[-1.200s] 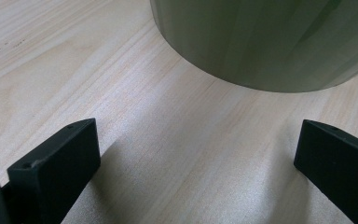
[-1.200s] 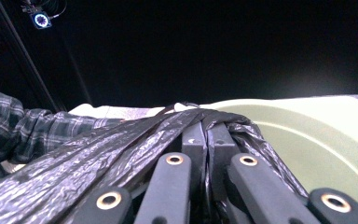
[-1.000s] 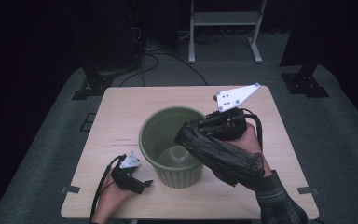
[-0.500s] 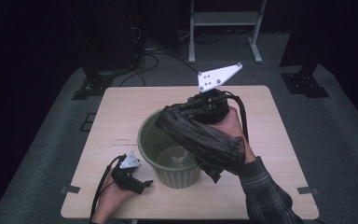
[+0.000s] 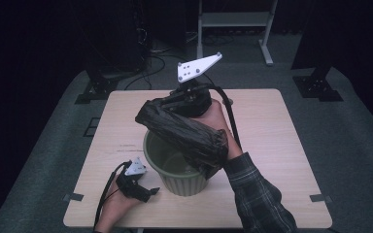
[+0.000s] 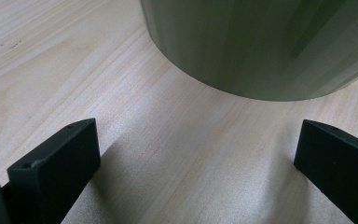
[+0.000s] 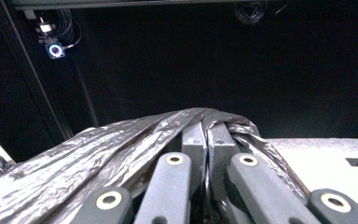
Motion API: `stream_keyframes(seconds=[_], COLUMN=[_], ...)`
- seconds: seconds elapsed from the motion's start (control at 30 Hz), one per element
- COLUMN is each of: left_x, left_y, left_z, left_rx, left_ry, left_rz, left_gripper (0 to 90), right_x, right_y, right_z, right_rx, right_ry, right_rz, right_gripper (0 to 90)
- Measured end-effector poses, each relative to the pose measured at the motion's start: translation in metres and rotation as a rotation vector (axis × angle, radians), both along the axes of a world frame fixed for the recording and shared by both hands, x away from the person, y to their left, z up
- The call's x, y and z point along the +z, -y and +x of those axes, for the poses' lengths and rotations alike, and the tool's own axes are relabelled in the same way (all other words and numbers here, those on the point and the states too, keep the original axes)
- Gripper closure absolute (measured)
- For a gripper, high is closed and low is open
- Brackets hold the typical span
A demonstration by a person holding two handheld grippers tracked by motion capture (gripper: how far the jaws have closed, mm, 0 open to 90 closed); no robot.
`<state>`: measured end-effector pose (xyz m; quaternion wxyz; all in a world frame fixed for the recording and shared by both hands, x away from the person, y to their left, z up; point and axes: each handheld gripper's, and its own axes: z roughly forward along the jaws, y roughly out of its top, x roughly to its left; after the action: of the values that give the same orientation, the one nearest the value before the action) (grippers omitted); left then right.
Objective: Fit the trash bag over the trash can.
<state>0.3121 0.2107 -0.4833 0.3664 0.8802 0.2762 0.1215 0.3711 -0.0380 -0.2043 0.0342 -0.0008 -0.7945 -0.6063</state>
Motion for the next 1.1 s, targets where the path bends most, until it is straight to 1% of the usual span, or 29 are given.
stream_keyframes(seconds=[0.03,0.07,0.1,0.13,0.17,0.23,0.33,0.37,0.4,0.43,0.5,0.57,0.63,0.67,0.77,0.83,0.87,0.9,0.93,1.0,1.03,1.07,1.1], left_x=[0.000,0.000,0.000,0.000,0.000,0.000,0.000,0.000,0.000,0.000,0.000,0.000,0.000,0.000,0.000,0.000,0.000,0.000,0.000,0.000,0.000,0.000,0.000], left_y=[0.000,0.000,0.000,0.000,0.000,0.000,0.000,0.000,0.000,0.000,0.000,0.000,0.000,0.000,0.000,0.000,0.000,0.000,0.000,0.000,0.000,0.000,0.000], left_z=[0.000,0.000,0.000,0.000,0.000,0.000,0.000,0.000,0.000,0.000,0.000,0.000,0.000,0.000,0.000,0.000,0.000,0.000,0.000,0.000,0.000,0.000,0.000], left_rx=[0.000,0.000,0.000,0.001,0.000,0.000,-0.001,-0.001,-0.001,-0.002,-0.002,-0.002,-0.001,-0.001,-0.001,-0.002,-0.001,-0.001,-0.001,-0.001,-0.002,-0.002,-0.002], left_ry=[0.000,0.000,0.000,0.000,0.000,0.000,0.000,0.000,0.000,0.000,0.000,0.000,0.000,0.000,0.000,0.000,0.001,0.000,0.000,0.000,0.000,0.000,0.001], left_rz=[0.000,-0.001,-0.001,-0.002,-0.002,-0.001,-0.003,-0.003,-0.003,-0.003,-0.003,-0.003,-0.003,-0.003,-0.003,-0.004,-0.004,-0.004,-0.004,-0.004,-0.004,-0.004,-0.004], left_gripper=[0.0,0.0,0.0,0.0,0.0,0.0,0.0,0.0,0.0,0.0,0.0,0.0,0.0,0.0,0.0,0.0,0.0,0.0,0.0,0.0,0.0,0.0,0.0], right_x=[-0.002,-0.002,-0.002,-0.002,-0.003,-0.005,-0.009,-0.015,-0.015,-0.022,-0.024,-0.028,-0.035,-0.035,-0.041,-0.046,-0.049,-0.053,-0.055,-0.057,-0.060,-0.061,-0.061], right_y=[-0.003,-0.003,-0.007,-0.007,-0.012,-0.015,-0.015,-0.013,-0.013,-0.007,-0.005,0.002,0.012,0.012,0.022,0.026,0.028,0.030,0.031,0.032,0.034,0.035,0.035], right_z=[0.003,0.003,0.007,0.007,0.010,0.011,0.011,0.012,0.012,0.012,0.013,0.013,0.011,0.011,0.009,0.008,0.007,0.006,0.005,0.005,0.005,0.004,0.004], right_rx=[0.001,0.001,0.008,0.008,0.011,0.010,0.011,0.000,0.000,-0.011,-0.016,-0.031,-0.047,-0.047,-0.060,-0.066,-0.068,-0.082,-0.088,-0.094,-0.099,-0.109,-0.109], right_ry=[-0.008,-0.008,-0.022,-0.022,-0.020,-0.025,-0.028,-0.040,-0.040,-0.054,-0.057,-0.067,-0.078,-0.078,-0.092,-0.101,-0.107,-0.105,-0.110,-0.110,-0.117,-0.117,-0.117], right_rz=[0.007,0.007,0.012,0.012,0.007,-0.003,-0.006,-0.016,-0.016,-0.024,-0.028,-0.047,-0.070,-0.070,-0.082,-0.100,-0.109,-0.137,-0.152,-0.156,-0.168,-0.173,-0.173], right_gripper=[88.2,88.2,88.2,88.2,88.2,88.2,88.2,88.1,88.1,88.1,88.1,88.0,87.9,87.9,87.7,87.3,86.6,83.9,81.9,80.2,74.4,71.3,71.3])
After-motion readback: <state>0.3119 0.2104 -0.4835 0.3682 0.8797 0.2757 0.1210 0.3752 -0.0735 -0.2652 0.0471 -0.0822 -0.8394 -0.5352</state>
